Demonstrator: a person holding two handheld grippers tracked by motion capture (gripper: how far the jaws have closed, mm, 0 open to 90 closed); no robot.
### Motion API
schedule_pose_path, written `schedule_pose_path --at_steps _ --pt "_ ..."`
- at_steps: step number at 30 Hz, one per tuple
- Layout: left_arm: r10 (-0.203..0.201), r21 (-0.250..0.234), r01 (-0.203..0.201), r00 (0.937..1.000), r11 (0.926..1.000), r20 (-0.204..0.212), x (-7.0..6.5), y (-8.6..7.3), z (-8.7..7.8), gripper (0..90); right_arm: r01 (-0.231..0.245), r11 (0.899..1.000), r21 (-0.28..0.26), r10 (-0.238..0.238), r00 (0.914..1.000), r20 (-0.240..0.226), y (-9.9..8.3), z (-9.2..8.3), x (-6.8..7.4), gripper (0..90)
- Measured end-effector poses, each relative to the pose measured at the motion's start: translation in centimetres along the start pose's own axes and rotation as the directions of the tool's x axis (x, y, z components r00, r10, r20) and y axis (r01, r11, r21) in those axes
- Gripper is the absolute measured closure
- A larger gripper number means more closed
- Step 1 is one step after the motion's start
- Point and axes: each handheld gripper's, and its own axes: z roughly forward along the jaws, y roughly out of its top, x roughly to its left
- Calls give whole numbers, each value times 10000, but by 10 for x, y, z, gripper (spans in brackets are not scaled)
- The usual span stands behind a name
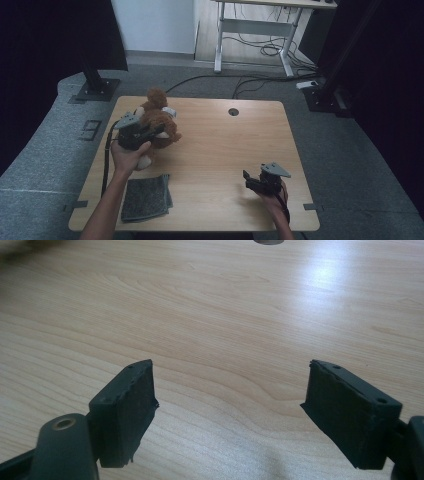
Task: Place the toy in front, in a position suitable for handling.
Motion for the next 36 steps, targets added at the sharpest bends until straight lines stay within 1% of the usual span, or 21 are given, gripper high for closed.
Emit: schedule_pose_path --at_steps 2,4,6,11,12,15,18,22,27,32,36 --pt "50 -62 -49 10000 10000 45 -2 2 -1 698 2 10000 -16 -2 10000 -11 0 0 0 202" --pt "214 -148 -212 9997 9997 151 -8 7 -4 698 5 10000 -56 -5 10000 -47 1 -1 0 202" --pt "462 -142 -459 9986 9988 245 -14 11 -6 698 -50 9998 -173 49 10000 -49 3 -2 0 204" --pt "595 -39 -594 9977 9982 321 -19 12 -5 698 -66 9996 -262 64 10000 -46 6 -1 1 205" --pt "620 60 -622 9975 9980 353 -21 12 -3 698 -42 9996 -269 40 10000 -47 8 -2 1 204" --pt "654 149 -661 9969 9977 429 -24 11 0 698 -20 9995 -312 19 10000 -45 11 -2 1 205" --pt "708 177 -717 9963 9973 484 -27 11 2 698 -19 9995 -329 17 10000 -44 13 -2 1 204" --pt "813 195 -828 9944 9964 681 -34 11 5 697 -8 9993 -379 8 10000 13 19 -2 0 207" --pt "1048 347 -1082 9907 9935 872 -44 12 11 697 -33 9985 -543 34 10000 14 27 -4 0 207" --pt "1135 475 -1192 9877 9917 1079 -52 10 17 697 -15 9981 -613 12 10000 -38 33 -3 0 208" --pt "1218 538 -1294 9844 9901 1267 -59 7 22 697 -44 9972 -746 38 10000 -89 43 -2 1 214"
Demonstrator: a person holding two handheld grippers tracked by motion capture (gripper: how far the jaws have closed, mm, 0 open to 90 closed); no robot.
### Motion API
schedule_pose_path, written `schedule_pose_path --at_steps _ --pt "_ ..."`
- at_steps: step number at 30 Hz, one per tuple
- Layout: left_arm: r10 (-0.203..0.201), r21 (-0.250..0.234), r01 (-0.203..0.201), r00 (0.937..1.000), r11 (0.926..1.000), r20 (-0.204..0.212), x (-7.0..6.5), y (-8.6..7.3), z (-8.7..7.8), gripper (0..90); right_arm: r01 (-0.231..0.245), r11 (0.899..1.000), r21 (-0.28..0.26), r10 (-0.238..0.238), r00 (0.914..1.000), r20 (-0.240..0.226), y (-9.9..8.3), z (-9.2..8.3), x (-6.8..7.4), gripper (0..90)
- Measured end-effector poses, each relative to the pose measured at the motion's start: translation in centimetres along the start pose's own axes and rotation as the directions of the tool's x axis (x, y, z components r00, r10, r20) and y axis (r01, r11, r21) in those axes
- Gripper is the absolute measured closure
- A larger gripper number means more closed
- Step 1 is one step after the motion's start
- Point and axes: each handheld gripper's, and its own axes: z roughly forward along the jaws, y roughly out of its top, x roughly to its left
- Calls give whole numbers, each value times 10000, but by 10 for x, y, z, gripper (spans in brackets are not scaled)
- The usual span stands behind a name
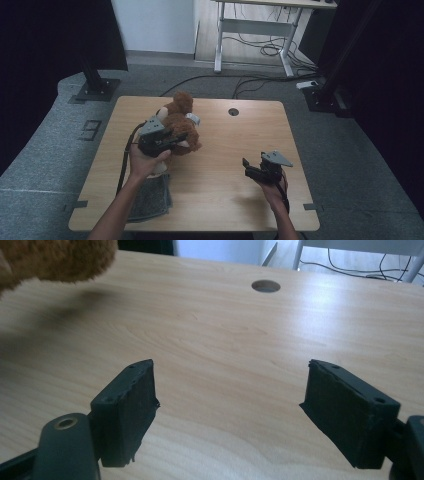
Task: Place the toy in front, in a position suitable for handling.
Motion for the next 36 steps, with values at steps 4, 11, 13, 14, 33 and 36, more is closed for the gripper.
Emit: schedule_pose_path --at_steps 4,11,13,14,33,36 --pt "143 117 -146 9997 9998 181 -7 -1 5 697 130 9999 -95 -131 9999 -111 10 3 2 225" --pt "305 210 -314 9986 9993 436 -17 -4 10 696 133 9997 -188 -142 9988 -473 26 10 5 256" --pt "373 253 -386 9979 9989 521 -21 -5 12 696 210 9996 -195 -222 9977 -640 33 14 7 260" --pt "373 253 -386 9979 9989 521 -21 -5 12 696 210 9996 -195 -222 9977 -640 33 14 7 260" --pt "722 375 -758 9935 9964 885 -36 -2 27 696 337 9992 224 -323 9977 -594 61 31 30 277" --pt "792 424 -838 9918 9956 1006 -41 -1 33 696 272 9996 112 -264 9974 -678 68 31 32 281"
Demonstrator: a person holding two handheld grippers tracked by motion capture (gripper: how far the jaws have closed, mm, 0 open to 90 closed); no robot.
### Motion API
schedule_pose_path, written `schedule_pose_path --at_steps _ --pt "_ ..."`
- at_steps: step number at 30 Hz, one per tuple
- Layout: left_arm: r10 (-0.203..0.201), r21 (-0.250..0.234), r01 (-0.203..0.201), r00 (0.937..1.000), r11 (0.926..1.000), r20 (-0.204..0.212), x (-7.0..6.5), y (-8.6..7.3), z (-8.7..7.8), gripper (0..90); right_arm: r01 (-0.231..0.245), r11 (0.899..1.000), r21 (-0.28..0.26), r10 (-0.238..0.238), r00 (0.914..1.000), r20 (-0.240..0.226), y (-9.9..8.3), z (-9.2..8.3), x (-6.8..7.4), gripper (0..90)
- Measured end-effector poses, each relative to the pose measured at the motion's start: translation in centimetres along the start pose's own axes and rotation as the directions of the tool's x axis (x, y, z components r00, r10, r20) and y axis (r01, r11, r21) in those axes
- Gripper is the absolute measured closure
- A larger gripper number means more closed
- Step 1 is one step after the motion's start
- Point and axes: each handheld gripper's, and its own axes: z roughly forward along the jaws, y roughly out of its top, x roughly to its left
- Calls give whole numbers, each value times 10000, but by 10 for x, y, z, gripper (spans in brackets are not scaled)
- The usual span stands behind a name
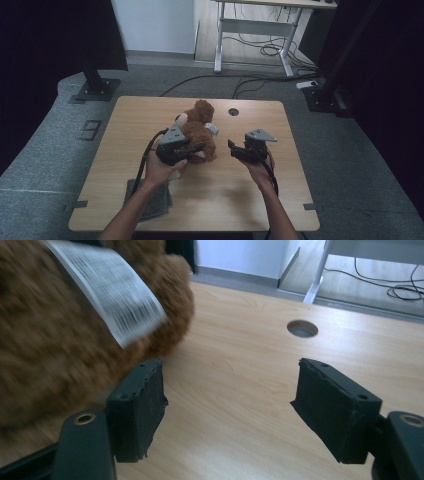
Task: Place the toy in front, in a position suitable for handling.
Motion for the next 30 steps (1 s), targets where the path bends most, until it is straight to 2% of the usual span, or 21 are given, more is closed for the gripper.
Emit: schedule_pose_path --at_steps 5,15,17,19,30 --pt "88 46 -89 9997 9999 228 -7 3 8 696 57 9998 -188 -60 9999 -139 18 3 2 293" --pt "235 121 -240 9991 9996 362 -13 6 13 696 -15 9985 -552 -6 9992 -387 41 11 4 296" --pt "268 123 -273 9989 9996 373 -15 6 14 696 6 9983 -586 -34 9988 -489 44 16 6 296" --pt "303 176 -310 9987 9994 399 -16 7 15 696 -123 9978 -654 71 9969 -782 47 24 7 296" --pt "419 177 -429 9978 9989 517 -20 10 16 696 -48 9975 -701 -27 9943 -1067 64 46 15 300"
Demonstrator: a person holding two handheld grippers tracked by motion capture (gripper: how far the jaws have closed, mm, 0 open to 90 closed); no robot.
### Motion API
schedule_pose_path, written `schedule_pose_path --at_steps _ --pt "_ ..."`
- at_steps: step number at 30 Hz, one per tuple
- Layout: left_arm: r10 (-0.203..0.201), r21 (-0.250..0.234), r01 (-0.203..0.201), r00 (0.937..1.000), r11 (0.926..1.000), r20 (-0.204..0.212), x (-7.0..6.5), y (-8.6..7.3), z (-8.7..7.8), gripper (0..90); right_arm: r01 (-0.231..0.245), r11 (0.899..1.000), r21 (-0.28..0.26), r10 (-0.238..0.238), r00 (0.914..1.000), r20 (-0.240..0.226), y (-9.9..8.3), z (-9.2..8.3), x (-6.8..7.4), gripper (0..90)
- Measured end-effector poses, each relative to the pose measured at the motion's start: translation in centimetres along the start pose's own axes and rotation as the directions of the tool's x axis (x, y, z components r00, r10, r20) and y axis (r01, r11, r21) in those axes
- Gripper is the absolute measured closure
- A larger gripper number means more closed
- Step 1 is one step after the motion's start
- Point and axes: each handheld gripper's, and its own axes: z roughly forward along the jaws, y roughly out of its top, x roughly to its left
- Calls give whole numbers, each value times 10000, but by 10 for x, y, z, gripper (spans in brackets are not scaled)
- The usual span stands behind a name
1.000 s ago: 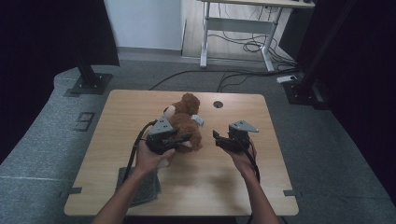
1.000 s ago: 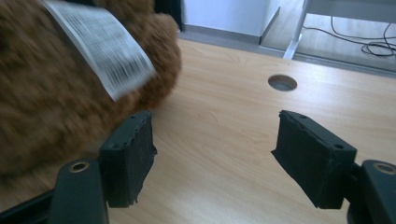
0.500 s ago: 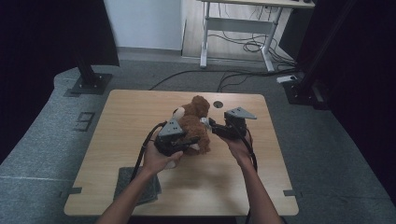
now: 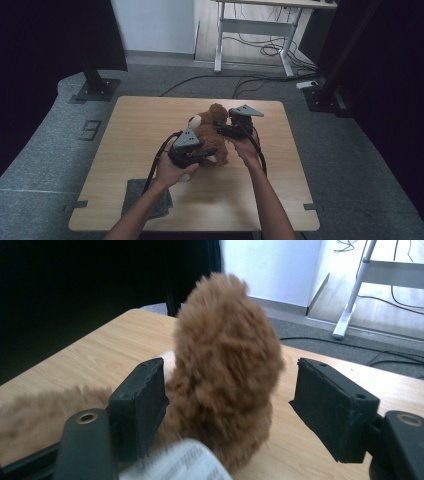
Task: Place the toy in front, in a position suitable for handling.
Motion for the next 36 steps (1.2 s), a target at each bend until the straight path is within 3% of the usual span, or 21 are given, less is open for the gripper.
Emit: schedule_pose_path --at_steps 3,4,6,8,14,16,21,24,31,36 --pt "1 -54 -1 10000 10000 11 -1 0 -1 696 -34 10000 -25 34 10000 -42 2 3 0 363" --pt "9 -54 -9 10000 10000 11 -1 0 -1 696 -38 10000 -48 38 10000 -13 2 4 0 483" --pt "18 -27 -18 10000 10000 5 -1 0 -1 696 -14 10000 -34 14 10000 -19 1 5 0 508" --pt "6 -6 -6 10000 10000 10 -1 0 -1 696 -73 10000 33 74 9998 -190 -1 5 -3 614" --pt "-64 -14 64 10000 10000 21 1 -3 -1 695 100 9998 174 -96 9997 -227 -2 2 -6 716" --pt "-79 4 79 10000 10000 -54 3 -4 -1 694 326 9995 -58 -326 9995 -7 -3 -3 -6 741" --pt "-21 238 29 9994 9997 -343 11 -7 -4 692 258 9985 -477 -246 9994 243 -5 -14 -10 757" --pt "-152 434 182 9975 9989 -691 22 -12 -9 690 226 9964 -820 -194 9990 401 -8 -28 -14 764" --pt "-366 586 430 9936 9974 -1066 37 -19 -14 688 148 9918 -1266 -119 9996 241 -15 -47 -16 770" --pt "-423 685 512 9911 9963 -1266 44 -20 -14 687 233 9873 -1572 -210 9996 163 -20 -58 -8 770"
